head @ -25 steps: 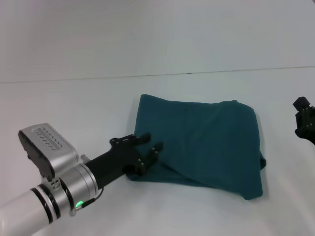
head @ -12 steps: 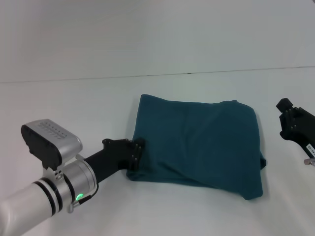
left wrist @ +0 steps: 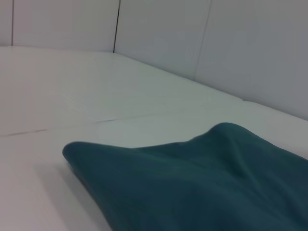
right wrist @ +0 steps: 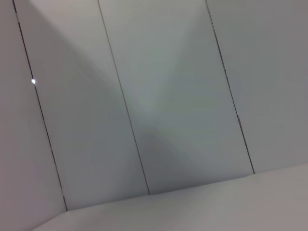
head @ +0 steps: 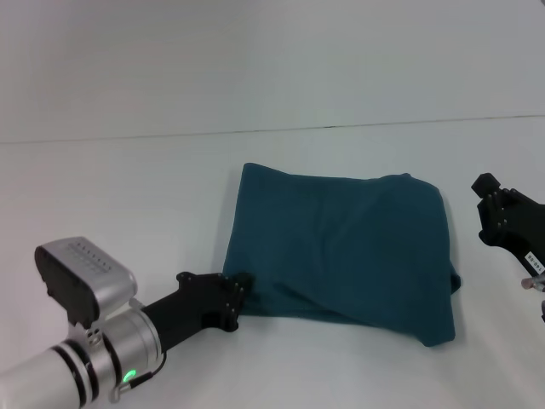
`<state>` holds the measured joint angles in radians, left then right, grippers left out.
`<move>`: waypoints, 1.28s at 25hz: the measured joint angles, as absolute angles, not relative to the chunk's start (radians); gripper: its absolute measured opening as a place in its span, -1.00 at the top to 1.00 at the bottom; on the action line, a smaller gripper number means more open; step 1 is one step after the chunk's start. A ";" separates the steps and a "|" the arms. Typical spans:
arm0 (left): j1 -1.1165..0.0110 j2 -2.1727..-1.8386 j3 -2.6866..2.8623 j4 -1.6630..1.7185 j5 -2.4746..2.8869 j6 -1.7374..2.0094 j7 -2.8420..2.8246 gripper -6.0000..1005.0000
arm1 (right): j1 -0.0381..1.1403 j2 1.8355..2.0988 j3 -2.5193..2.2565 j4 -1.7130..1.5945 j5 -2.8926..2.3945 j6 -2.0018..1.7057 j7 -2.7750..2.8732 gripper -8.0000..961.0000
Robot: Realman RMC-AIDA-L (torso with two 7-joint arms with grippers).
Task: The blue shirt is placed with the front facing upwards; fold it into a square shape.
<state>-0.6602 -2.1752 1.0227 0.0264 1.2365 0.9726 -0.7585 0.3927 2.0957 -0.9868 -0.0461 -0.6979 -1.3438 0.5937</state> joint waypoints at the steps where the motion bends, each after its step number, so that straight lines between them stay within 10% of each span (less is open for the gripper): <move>1: -0.652 -2.175 1.026 0.028 1.237 0.983 -0.759 0.99 | 0.393 2.095 -0.989 -0.046 -0.698 -1.343 0.594 0.94; 16: -0.494 -2.175 1.051 0.194 1.191 1.224 -0.783 0.99 | 0.428 2.094 -0.999 -0.060 -0.712 -1.091 0.643 0.94; 32: -0.607 -2.175 1.125 0.212 1.177 1.111 -0.809 0.99 | 0.543 2.100 -1.145 -0.046 -0.713 -0.837 0.718 0.93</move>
<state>-0.6069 -2.1752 1.1246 0.2120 1.1767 1.1106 -0.8092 0.5427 2.0999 -1.1451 -0.0464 -0.7132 -0.8373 0.7183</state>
